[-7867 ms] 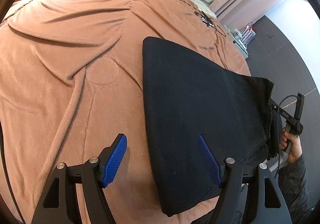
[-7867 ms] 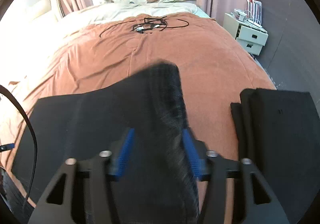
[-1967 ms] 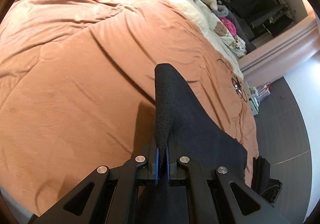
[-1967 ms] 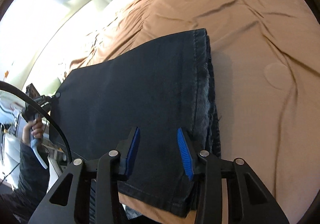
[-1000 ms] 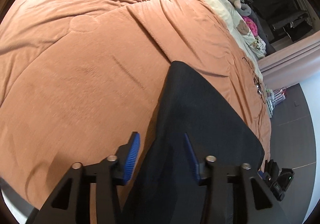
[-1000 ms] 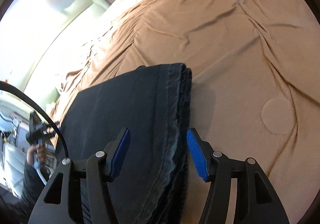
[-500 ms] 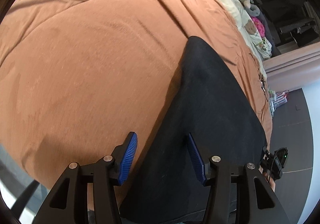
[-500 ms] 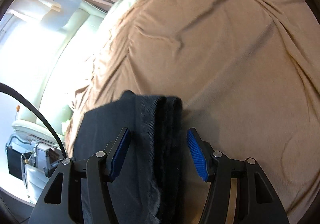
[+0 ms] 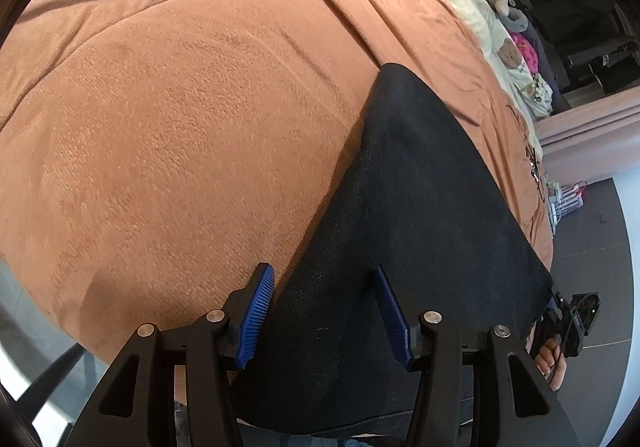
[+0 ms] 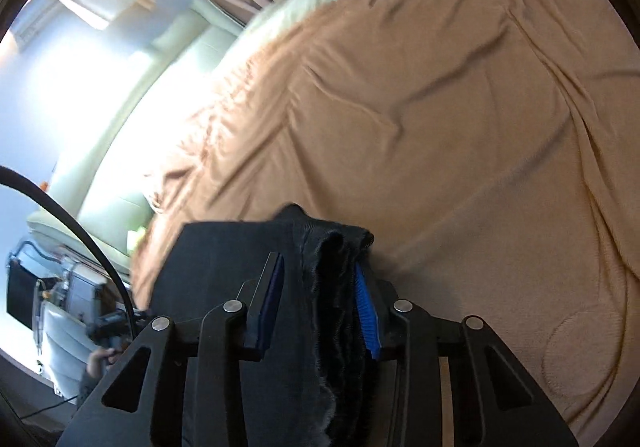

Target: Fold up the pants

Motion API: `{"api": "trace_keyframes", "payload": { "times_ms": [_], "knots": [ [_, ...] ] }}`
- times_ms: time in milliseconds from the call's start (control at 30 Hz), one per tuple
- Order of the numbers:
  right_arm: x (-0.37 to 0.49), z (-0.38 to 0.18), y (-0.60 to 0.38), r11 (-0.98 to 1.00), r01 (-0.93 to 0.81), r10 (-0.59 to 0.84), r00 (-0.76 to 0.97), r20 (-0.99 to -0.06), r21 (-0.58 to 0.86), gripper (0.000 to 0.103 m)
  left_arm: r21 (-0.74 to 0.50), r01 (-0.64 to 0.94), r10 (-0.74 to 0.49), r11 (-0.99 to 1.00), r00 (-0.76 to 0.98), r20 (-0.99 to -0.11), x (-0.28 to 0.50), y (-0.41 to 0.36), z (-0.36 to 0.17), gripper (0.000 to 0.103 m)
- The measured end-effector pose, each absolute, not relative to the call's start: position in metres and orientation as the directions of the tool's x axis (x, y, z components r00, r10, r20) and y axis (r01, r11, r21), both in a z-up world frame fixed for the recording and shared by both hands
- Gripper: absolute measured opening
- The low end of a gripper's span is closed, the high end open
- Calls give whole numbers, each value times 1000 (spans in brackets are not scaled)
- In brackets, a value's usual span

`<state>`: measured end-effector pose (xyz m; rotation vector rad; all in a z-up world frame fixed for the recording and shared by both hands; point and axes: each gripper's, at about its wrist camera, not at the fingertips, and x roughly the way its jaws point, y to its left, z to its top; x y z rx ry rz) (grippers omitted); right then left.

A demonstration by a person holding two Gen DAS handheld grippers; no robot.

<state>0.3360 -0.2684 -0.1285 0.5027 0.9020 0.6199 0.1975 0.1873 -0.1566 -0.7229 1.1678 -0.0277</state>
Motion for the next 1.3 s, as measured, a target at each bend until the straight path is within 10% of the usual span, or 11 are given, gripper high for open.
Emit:
{"api": "trace_keyframes", "payload": {
  "times_ms": [233,700,967,1300],
  "knots": [
    [343,-131,-261,747,-269,652,469,-595,607,10,-521,-334,-367,785,426,-827,190,185,-157,55],
    [359,-110,-213,851,-238,522,479,-706,468,8,-518,-297,-372,802,431,-822,183,180,-153,21],
    [331,-105,-221,835,-186,537,477,-696,517,54,-541,-290,-391,790,441,-808,177,184,-152,40],
    [248,-93,-232,795,-173,576,516,-634,581,54,-627,-276,-448,729,500,-741,160,193,-158,43]
  ]
}}
